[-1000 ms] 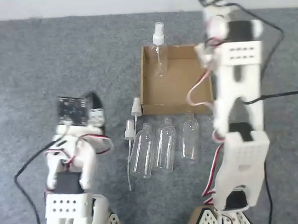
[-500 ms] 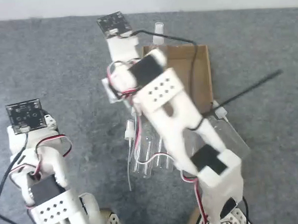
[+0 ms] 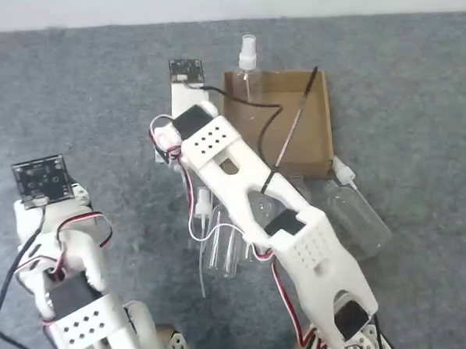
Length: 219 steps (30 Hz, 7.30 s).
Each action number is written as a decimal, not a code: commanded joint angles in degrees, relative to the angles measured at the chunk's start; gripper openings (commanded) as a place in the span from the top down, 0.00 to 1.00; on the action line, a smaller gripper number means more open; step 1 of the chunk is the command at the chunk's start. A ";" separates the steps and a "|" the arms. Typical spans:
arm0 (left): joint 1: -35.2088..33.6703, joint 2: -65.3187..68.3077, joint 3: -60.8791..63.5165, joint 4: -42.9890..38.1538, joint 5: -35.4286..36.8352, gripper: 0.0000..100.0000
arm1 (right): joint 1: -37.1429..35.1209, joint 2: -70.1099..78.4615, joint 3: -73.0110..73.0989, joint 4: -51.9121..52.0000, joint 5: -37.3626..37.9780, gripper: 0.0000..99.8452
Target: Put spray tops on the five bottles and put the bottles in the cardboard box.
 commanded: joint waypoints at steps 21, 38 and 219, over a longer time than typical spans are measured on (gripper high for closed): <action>11.78 -1.05 -2.95 18.99 -4.92 0.98 | 2.95 -20.97 -0.79 25.63 26.81 0.77; 18.99 -0.70 -3.65 23.21 -5.19 0.98 | 43.91 -47.78 26.64 26.07 72.62 0.77; 6.42 -0.70 6.02 12.66 -5.10 0.98 | 56.57 -55.08 87.21 -17.63 75.78 0.84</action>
